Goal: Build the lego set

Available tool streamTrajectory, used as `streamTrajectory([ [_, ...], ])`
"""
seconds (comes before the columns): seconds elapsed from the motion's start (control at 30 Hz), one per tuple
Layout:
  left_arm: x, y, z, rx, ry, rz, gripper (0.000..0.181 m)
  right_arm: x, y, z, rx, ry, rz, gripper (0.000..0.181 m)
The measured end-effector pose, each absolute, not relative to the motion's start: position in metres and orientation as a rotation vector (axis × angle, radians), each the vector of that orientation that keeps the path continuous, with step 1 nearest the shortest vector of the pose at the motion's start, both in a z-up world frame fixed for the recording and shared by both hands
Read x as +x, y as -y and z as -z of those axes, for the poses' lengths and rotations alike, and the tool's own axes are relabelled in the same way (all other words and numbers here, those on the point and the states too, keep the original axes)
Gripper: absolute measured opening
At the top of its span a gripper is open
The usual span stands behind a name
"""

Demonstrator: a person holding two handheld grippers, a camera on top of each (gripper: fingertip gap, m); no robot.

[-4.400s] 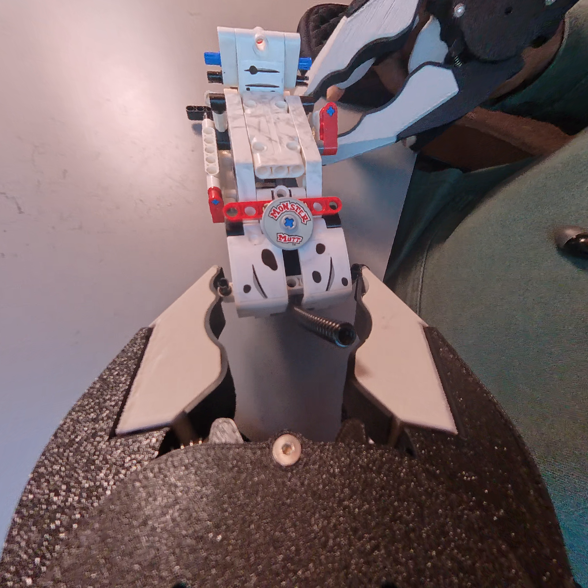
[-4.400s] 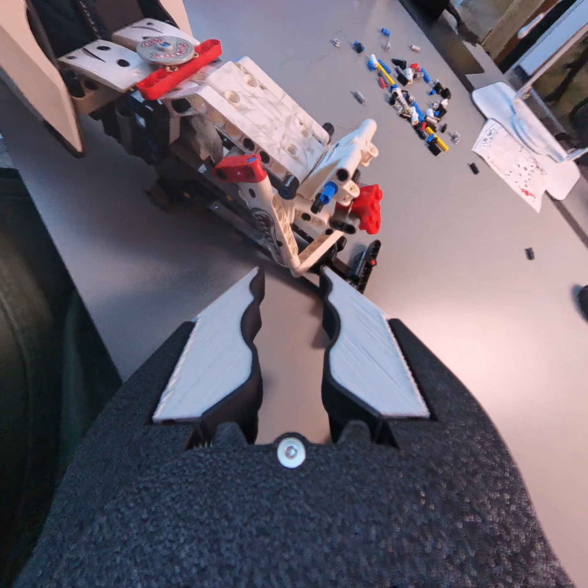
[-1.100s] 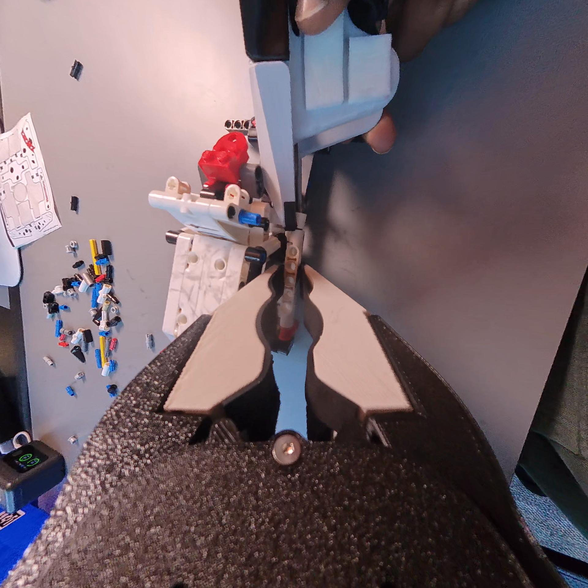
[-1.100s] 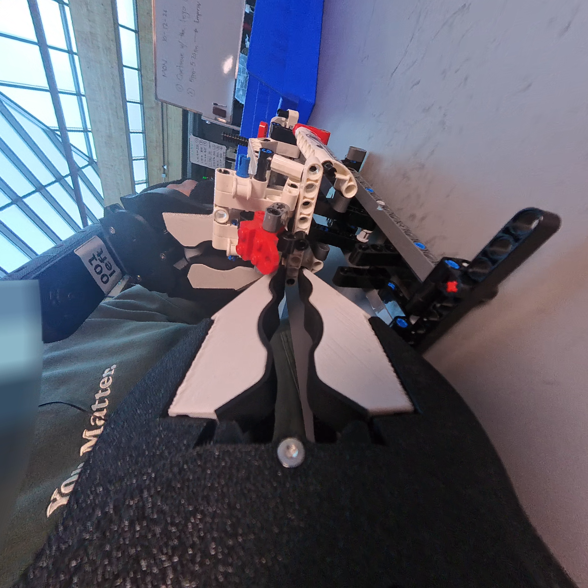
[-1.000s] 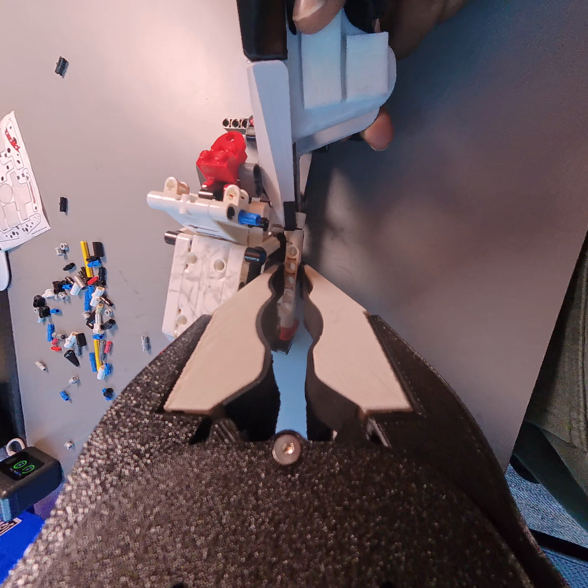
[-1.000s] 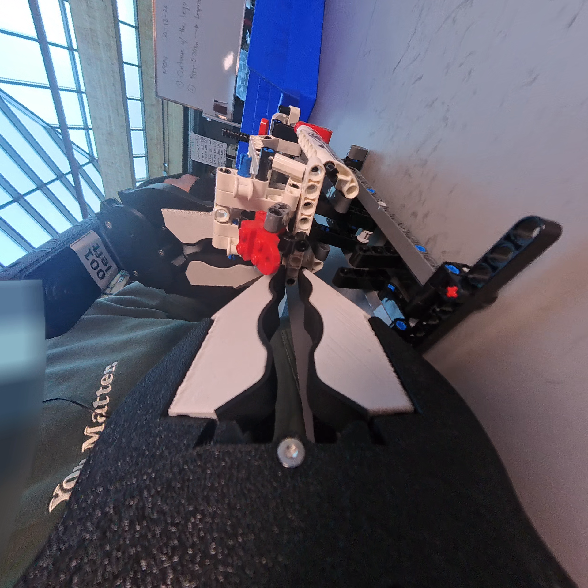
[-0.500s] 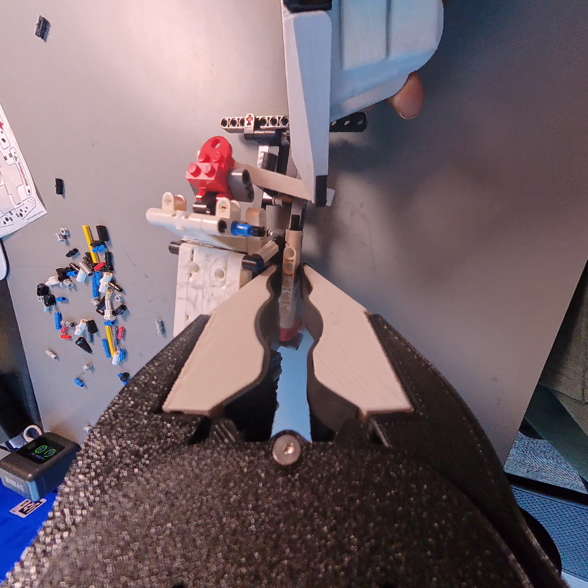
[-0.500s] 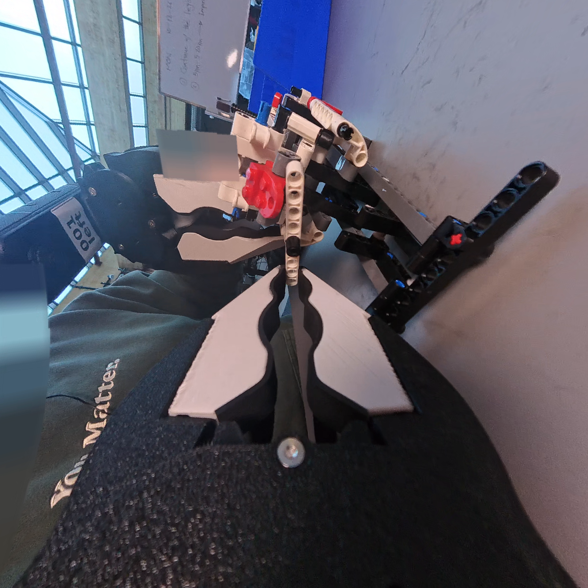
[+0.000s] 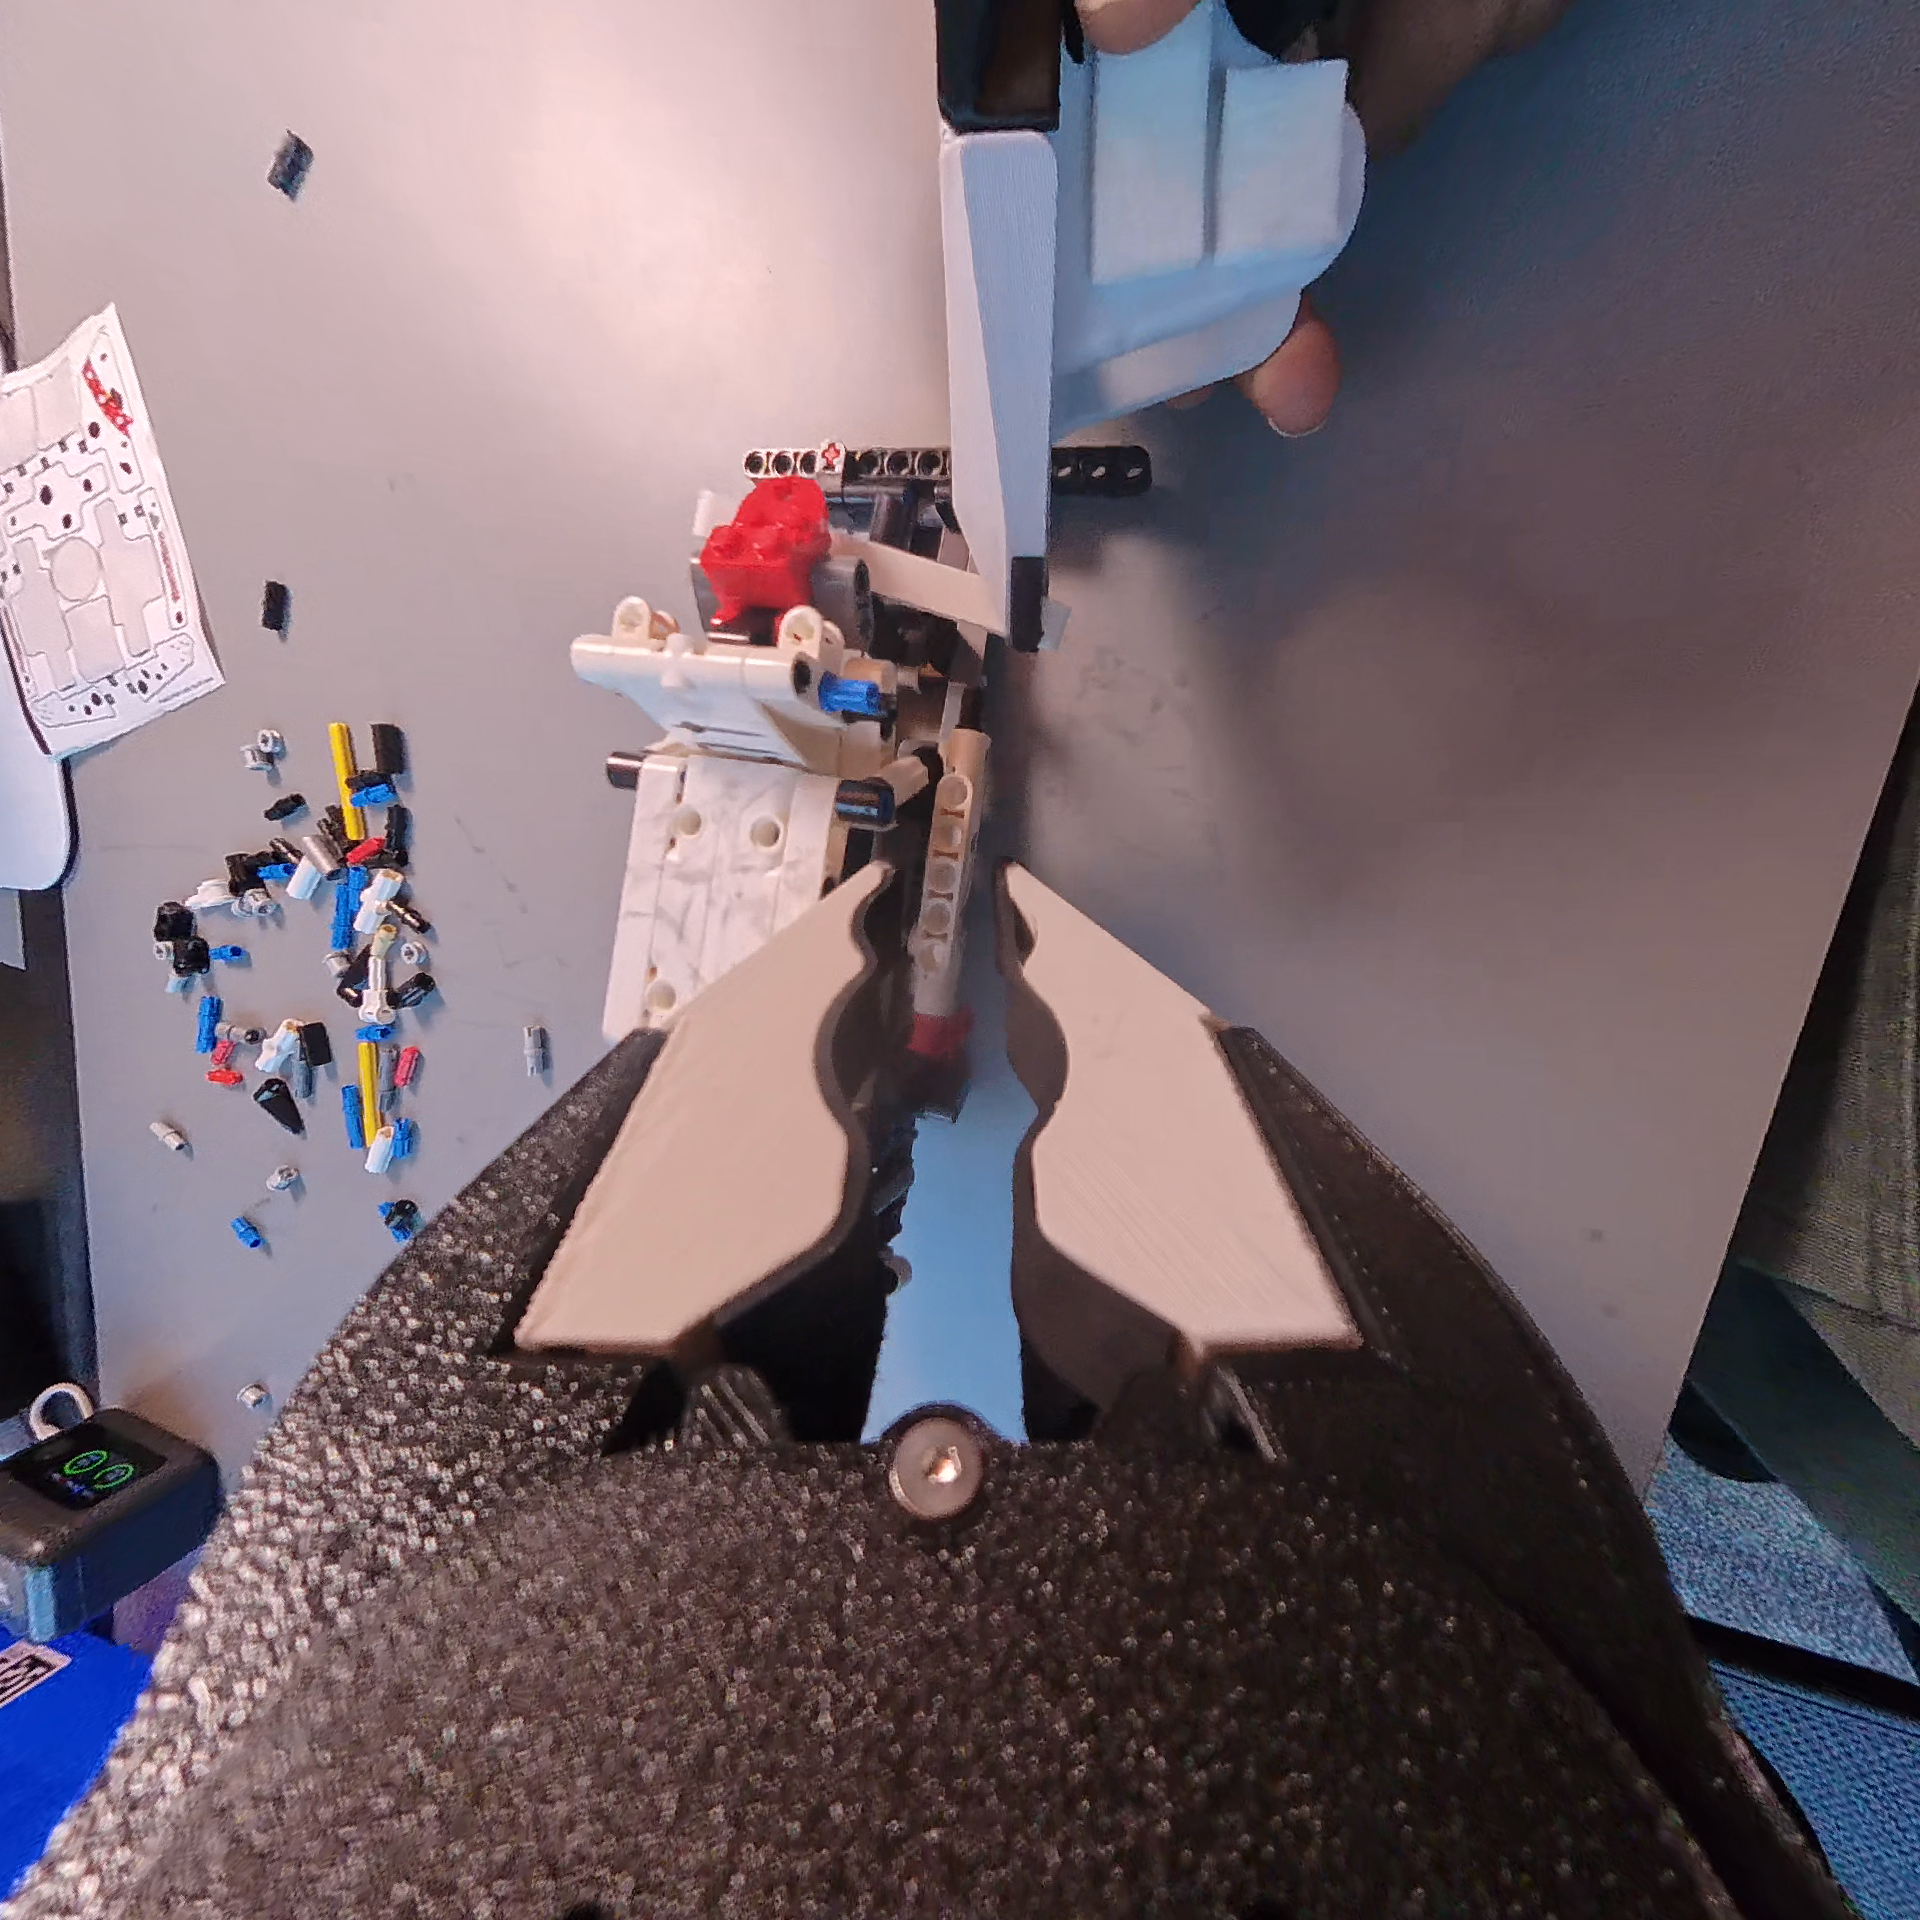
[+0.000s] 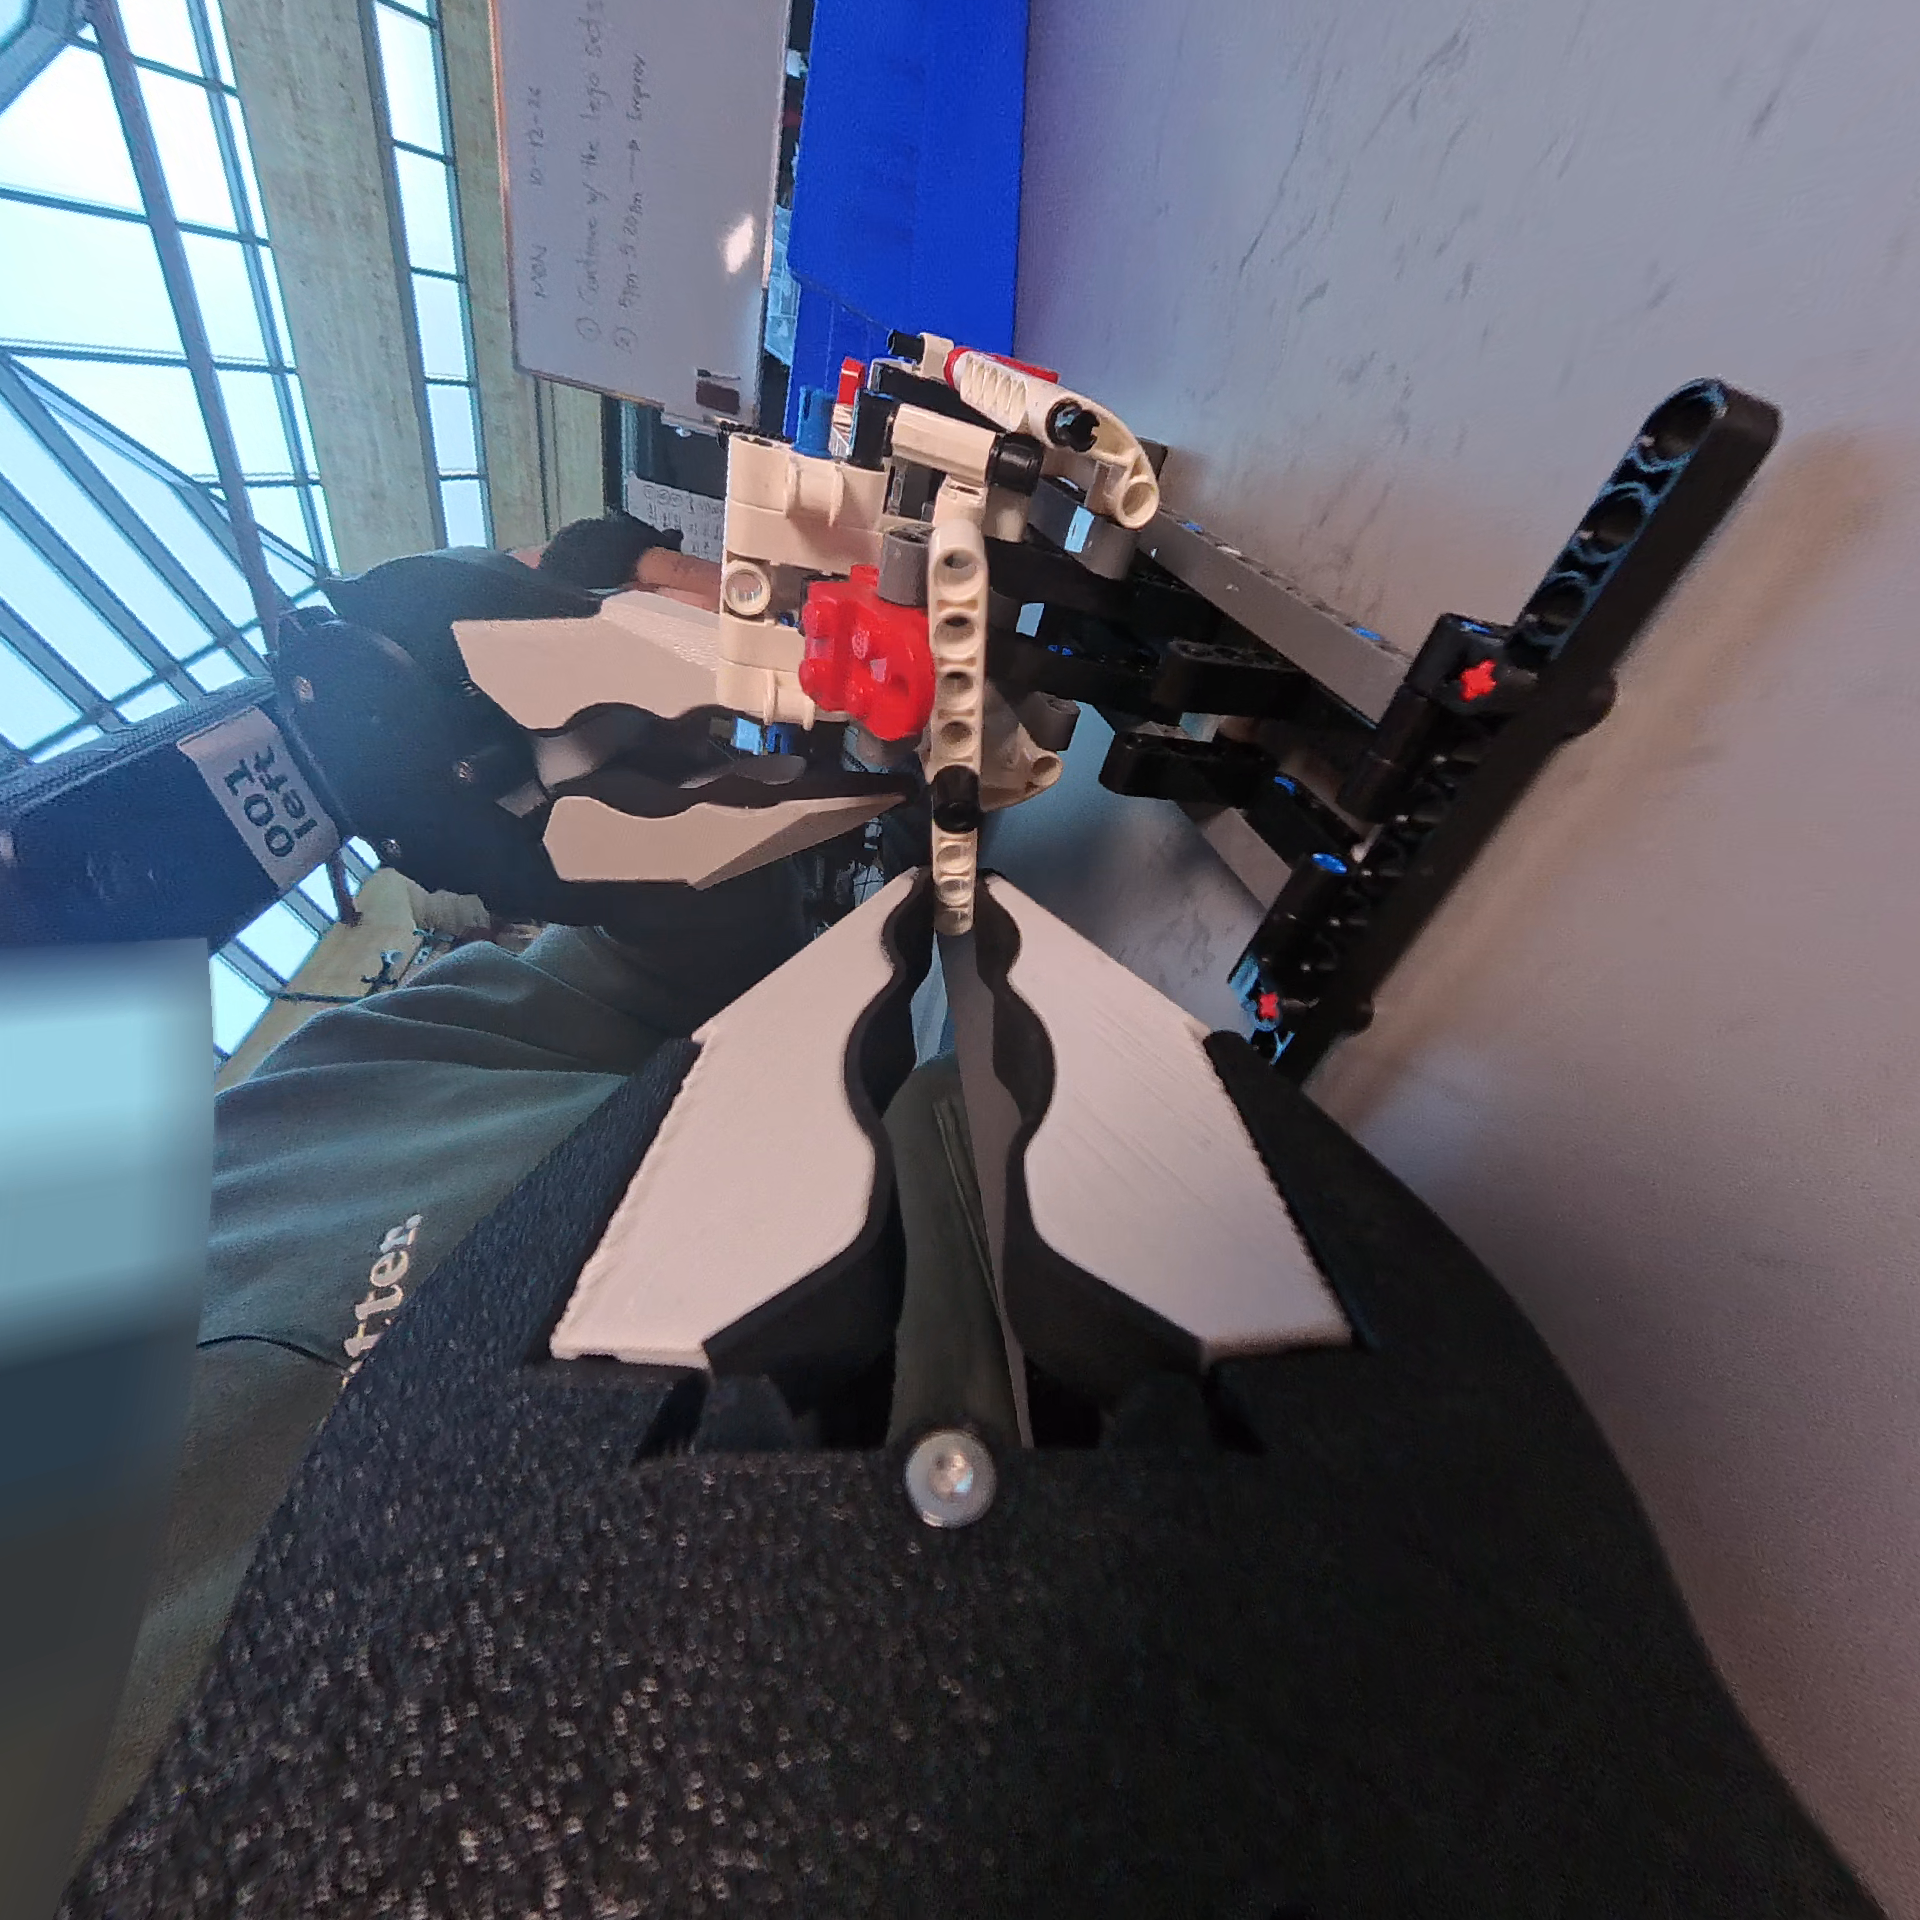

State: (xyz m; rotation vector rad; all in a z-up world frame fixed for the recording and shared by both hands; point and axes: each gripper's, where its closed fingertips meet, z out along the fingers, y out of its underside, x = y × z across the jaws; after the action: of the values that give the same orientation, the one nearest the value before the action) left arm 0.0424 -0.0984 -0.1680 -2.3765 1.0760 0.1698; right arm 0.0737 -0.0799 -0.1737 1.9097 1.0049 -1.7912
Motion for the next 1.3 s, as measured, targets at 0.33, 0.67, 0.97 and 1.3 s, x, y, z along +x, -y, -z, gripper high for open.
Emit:
streamTrajectory([
  [0.33, 0.021, 0.113, 0.112, -2.242, -0.835, 0.098, 0.041, 0.077, 0.07, 0.175, 1.971, -0.932, 1.788, 0.006],
  [0.67, -0.009, 0.101, 0.163, -2.479, -0.796, 0.55, 0.088, 0.077, 0.069, 0.185, 2.002, -1.013, 1.677, 0.007],
  [0.97, 0.04, 0.145, 0.156, -2.578, -0.736, 0.784, 0.097, 0.088, 0.058, 0.19, 1.875, -1.191, 1.562, 0.006],
  [1.3, 0.055, 0.169, 0.154, -2.457, -0.543, 1.082, 0.075, 0.114, 0.075, 0.178, 1.59, -1.362, 1.447, 0.006],
])
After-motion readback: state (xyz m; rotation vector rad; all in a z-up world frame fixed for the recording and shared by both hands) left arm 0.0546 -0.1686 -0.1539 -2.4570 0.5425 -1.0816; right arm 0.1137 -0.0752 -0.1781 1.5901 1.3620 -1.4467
